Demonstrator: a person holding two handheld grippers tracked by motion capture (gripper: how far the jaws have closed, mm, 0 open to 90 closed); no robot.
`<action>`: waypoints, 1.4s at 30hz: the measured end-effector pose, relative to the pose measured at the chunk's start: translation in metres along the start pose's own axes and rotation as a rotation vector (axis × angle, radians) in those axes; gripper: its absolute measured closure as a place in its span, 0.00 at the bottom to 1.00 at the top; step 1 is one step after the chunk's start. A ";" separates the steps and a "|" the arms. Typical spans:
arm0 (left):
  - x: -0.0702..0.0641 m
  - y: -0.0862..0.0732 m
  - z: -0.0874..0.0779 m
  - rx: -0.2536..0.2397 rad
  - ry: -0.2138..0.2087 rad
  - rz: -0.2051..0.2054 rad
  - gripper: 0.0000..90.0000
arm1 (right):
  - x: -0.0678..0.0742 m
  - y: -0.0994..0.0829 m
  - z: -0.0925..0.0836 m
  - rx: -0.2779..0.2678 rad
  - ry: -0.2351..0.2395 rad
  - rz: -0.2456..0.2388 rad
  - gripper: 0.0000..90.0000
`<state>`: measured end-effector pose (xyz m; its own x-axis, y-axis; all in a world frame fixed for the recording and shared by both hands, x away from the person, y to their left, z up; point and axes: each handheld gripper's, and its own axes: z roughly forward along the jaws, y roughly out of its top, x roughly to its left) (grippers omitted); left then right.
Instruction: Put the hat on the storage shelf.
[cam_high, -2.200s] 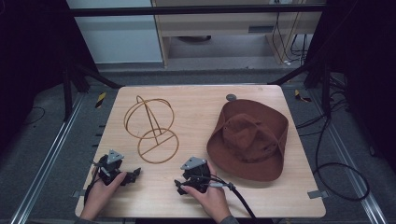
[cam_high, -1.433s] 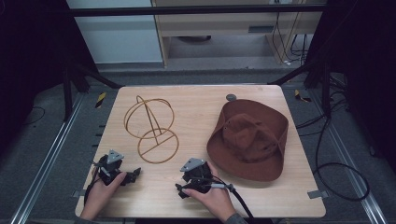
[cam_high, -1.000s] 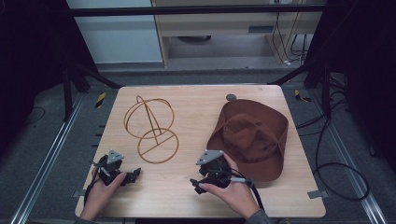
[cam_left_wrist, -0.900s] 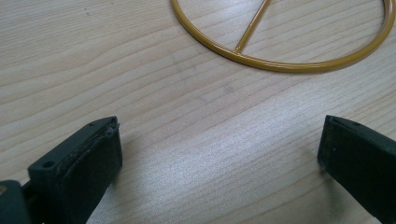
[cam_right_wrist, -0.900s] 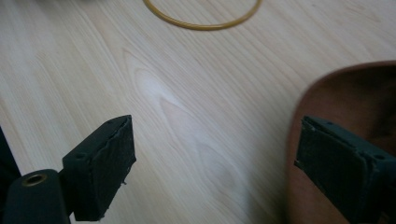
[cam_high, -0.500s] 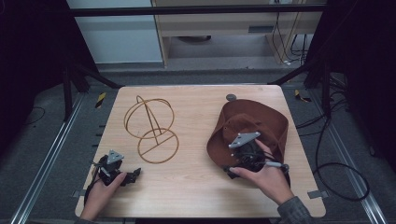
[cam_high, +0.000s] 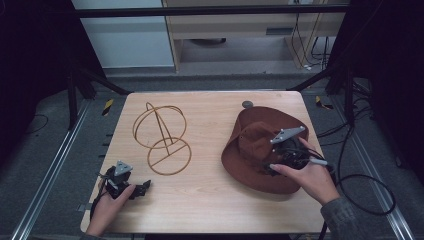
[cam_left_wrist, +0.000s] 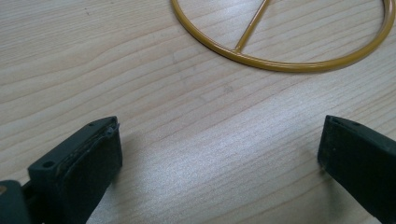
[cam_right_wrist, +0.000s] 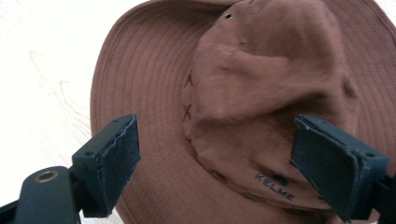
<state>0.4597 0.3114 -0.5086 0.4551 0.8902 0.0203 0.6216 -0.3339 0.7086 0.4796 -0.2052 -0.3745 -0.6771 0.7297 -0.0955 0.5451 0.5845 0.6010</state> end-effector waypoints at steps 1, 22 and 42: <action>0.000 0.000 0.000 0.000 0.000 0.000 0.00 | -0.003 0.002 -0.001 0.005 -0.001 -0.001 0.17; 0.000 0.000 0.000 0.001 0.000 0.005 0.00 | -0.049 0.039 0.014 0.102 0.003 -0.019 0.28; 0.000 0.000 0.000 -0.002 -0.002 0.004 0.00 | -0.073 0.053 0.033 0.155 0.009 0.029 0.16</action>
<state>0.4601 0.3118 -0.5086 0.4591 0.8881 0.0216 0.6187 -0.3370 0.7097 0.5743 -0.2154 -0.3620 -0.6640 0.7443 -0.0717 0.6342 0.6114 0.4733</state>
